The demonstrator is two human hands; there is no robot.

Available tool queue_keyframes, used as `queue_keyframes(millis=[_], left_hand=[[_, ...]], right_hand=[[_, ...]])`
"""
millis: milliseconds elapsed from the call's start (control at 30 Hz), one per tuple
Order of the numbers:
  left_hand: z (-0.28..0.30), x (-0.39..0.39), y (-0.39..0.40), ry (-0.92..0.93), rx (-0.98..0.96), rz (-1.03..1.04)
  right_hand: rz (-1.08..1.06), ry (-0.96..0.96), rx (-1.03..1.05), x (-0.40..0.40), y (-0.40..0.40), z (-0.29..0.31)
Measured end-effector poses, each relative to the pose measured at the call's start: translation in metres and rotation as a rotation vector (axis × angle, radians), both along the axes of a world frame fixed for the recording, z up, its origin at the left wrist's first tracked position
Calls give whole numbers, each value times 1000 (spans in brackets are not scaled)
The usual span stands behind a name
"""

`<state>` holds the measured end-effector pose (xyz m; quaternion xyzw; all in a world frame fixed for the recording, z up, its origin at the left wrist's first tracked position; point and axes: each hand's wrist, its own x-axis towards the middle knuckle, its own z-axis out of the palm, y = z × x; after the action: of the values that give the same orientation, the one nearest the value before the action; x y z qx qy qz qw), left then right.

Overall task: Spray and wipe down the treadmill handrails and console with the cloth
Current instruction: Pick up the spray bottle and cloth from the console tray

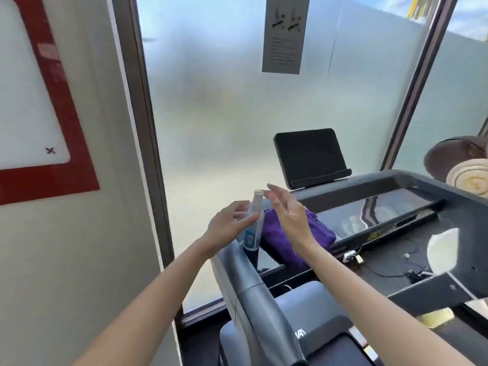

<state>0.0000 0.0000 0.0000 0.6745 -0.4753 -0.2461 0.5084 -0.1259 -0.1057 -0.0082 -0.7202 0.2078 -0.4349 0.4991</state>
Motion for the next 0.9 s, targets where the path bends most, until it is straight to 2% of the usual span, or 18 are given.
queue_keyframes(millis=[67,233,433,533,800,900], left_hand=[[-2,5,-6,95,-6,-58],[-14,15,-15,165,-41,-137],[-21,18,-20,187,-73,-205],[-23,18,-20,155,-103,-176],[-31,18,-28,183,-155,-155],[-32,20,-30,185,-163,-130]], right_hand=[[59,-40,89,9,-4,-1],[136,-186,240,23,2,-7],[218,-236,356,30,5,-10],[264,-306,446,33,11,-9],[288,-398,502,39,15,-3],[283,-378,464,43,13,1]])
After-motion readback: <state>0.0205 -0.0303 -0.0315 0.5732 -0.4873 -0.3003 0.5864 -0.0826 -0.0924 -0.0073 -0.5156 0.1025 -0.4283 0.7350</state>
